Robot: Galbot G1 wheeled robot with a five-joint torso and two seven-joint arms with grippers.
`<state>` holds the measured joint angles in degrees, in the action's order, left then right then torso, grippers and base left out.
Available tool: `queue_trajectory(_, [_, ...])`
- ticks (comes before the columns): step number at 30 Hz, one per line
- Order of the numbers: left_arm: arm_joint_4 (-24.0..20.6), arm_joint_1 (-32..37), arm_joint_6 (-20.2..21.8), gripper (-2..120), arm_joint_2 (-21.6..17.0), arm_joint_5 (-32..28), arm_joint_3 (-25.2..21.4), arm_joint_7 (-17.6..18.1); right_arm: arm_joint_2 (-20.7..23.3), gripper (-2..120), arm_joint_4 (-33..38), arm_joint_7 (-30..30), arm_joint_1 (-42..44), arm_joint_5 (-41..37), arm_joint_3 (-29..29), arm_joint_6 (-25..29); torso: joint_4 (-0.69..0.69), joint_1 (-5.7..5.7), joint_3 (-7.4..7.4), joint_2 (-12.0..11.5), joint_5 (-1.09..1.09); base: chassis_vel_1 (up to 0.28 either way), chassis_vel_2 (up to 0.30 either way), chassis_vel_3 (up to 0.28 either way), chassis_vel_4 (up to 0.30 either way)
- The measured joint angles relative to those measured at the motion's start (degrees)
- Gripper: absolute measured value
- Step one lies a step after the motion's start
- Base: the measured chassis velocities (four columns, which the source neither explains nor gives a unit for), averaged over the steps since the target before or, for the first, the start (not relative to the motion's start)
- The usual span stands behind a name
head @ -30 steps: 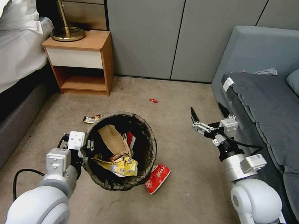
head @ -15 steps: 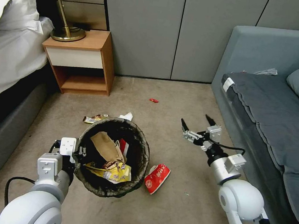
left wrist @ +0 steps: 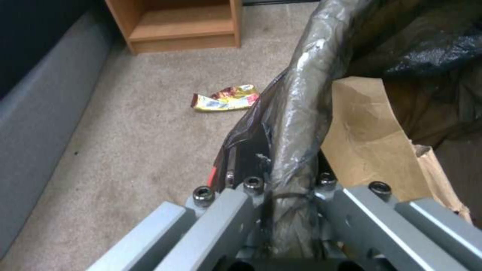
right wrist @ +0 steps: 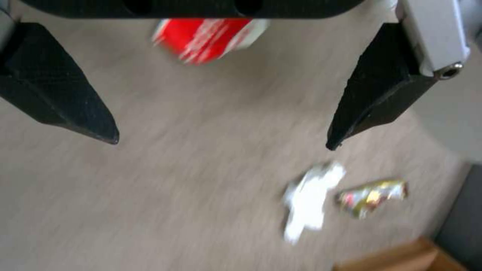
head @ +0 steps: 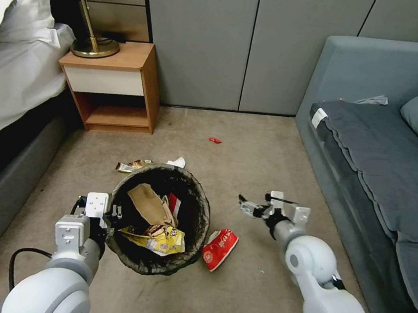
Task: Pick up the trash bin, then pick up the garbage from the floor and place it into the trash bin.
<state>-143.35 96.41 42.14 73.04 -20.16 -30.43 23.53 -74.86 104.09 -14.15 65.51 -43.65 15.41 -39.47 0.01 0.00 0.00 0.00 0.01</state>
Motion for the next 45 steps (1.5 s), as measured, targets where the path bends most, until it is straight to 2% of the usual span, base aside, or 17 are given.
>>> queue_trajectory(2, [0.01,0.07,0.0,0,0.05,0.03,-0.01,-0.02,-0.91,100,-2.4,-3.79,-2.05,-6.04,-1.66,-1.64,0.0,0.0,0.0,0.0,-0.02,0.0,0.0,0.0,0.0])
queue_trajectory(6, [0.02,0.08,-0.01,0,0.15,0.16,0.0,-0.07,-2.85,100,-5.5,-8.27,-3.91,-11.79,-3.15,-2.49,0.0,0.0,0.0,0.0,0.0,0.0,0.0,0.0,0.0])
queue_trajectory(12, [0.03,0.0,0.0,0,0.18,0.25,0.07,-0.17,-4.57,100,-7.62,-11.01,-4.86,-15.07,-4.04,-2.58,-0.01,0.0,0.0,0.0,0.0,0.0,0.0,0.0,0.0])
queue_trajectory(15, [0.04,-0.21,-0.01,0,0.4,0.55,0.56,-0.33,-6.86,100,-11.49,-14.57,-6.34,-17.89,-4.56,-1.82,-0.01,0.0,0.0,0.0,-0.02,0.0,0.0,0.0,0.0])
queue_trajectory(30, [0.11,-0.32,-0.01,0,0.54,0.95,1.01,-0.51,-11.2,100,-23.3,-16.34,-8.52,-14.02,-2.98,2.64,-0.01,0.0,0.0,0.0,-0.01,0.0,0.0,0.0,0.0])
queue_trajectory(45, [0.11,-0.78,-0.01,0,0.93,1.34,1.72,-0.66,-12.27,100,-28.19,-15.53,-8.31,-10.87,-1.79,3.83,-0.01,0.0,0.0,0.0,-0.01,0.0,0.0,0.0,0.0])
